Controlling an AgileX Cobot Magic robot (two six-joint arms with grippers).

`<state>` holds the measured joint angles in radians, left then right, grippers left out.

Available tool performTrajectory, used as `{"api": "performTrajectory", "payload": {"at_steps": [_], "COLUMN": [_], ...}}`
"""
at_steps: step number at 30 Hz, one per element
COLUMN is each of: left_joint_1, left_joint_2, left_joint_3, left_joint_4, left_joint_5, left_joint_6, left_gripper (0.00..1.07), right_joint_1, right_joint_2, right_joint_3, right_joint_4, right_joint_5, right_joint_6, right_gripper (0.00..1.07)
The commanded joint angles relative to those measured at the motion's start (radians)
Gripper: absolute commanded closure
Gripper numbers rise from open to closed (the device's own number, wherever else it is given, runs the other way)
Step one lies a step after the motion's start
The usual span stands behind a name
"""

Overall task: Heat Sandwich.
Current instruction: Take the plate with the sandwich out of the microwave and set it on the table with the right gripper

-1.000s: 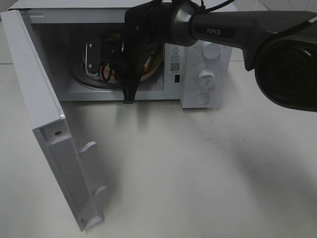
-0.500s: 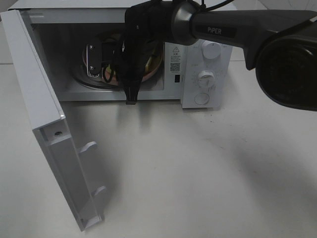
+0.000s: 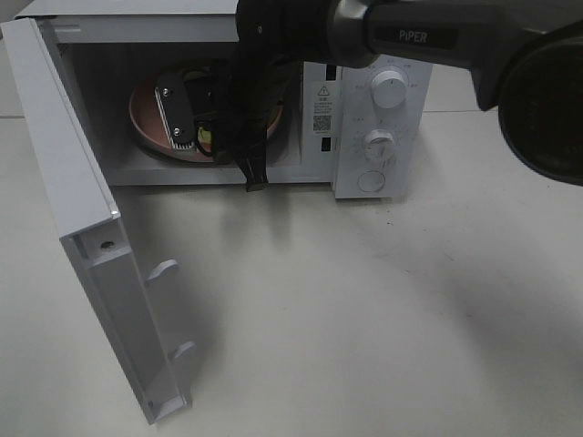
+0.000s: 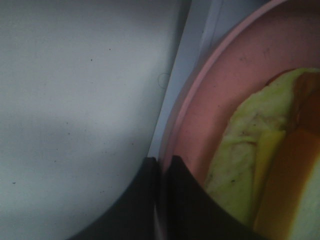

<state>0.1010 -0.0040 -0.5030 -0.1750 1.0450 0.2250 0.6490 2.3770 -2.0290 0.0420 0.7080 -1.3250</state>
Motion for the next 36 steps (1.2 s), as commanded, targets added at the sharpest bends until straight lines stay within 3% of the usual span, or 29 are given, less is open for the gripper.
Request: {"api": "performTrajectory", "payload": {"at_steps": [1,4,19,28,36], "left_joint_1": [0.005,0.005,0.005,0.005,0.005], "left_joint_2": [-0.022,-0.022,-0.022,-0.022,-0.022], "left_joint_3": [0.001,0.001,0.001,0.001,0.001], "left_joint_4": [-0.002,-0.002,-0.002,-0.002,-0.002], "left_joint_5": [-0.010,-0.010,-0.010,-0.010,-0.010], "left_joint_6": [-0.004,-0.004,-0.004,-0.004,-0.004], "left_gripper": [0.05,0.05,0.05,0.05,0.05], "right_joint_1": [0.002,0.002,0.002,0.002,0.002], "right_joint_2": [-0.039,-0.085,-0.209,-0.277,-0.385], "right_joint_3": [0.036,0.106,0.264,0.356,0.509], "right_joint_4": [0.033,0.081,0.174,0.181,0.182], "right_joint_5": [-0.062,-0.124,-0.112,-0.090,-0.093], "right_joint_6": [-0.082,-0.190,-0.349,-0.377,-0.403], "right_gripper": [1.07,1.07,1.07,1.07,1.07]}}
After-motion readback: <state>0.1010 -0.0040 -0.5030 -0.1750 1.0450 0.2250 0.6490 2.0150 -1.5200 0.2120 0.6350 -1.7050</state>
